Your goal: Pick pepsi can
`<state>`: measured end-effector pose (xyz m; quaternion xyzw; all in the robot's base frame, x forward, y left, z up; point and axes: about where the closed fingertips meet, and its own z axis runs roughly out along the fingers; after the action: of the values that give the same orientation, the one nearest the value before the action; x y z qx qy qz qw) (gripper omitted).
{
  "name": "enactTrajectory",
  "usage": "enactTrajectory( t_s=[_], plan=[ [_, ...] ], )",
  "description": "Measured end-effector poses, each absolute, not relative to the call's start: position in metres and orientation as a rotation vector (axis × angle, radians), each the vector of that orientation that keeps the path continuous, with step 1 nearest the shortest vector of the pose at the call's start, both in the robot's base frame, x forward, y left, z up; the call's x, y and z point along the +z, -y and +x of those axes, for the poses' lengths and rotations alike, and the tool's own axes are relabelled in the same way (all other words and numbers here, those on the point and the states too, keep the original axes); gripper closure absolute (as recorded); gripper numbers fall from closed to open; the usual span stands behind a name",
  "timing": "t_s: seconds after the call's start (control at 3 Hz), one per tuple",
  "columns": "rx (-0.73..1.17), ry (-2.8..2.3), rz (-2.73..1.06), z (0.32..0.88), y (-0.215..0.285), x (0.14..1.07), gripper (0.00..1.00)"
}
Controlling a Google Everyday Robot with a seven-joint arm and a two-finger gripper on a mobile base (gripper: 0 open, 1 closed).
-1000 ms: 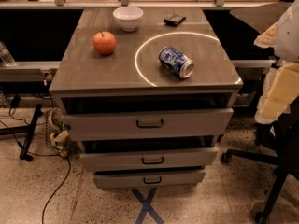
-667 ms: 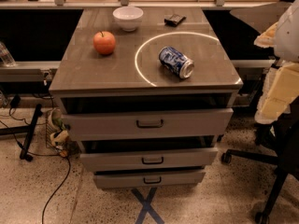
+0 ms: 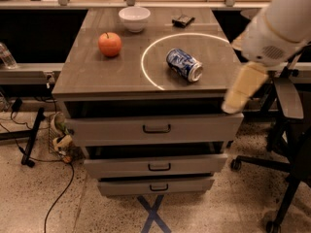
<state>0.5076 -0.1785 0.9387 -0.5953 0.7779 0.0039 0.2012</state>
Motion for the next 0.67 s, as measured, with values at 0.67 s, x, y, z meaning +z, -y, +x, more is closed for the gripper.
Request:
enactTrajectory(
  t_s=[0.67],
  plan=[
    [0.060, -2.151, -1.453, 0.631, 0.141, 0.882, 0.00]
  ],
)
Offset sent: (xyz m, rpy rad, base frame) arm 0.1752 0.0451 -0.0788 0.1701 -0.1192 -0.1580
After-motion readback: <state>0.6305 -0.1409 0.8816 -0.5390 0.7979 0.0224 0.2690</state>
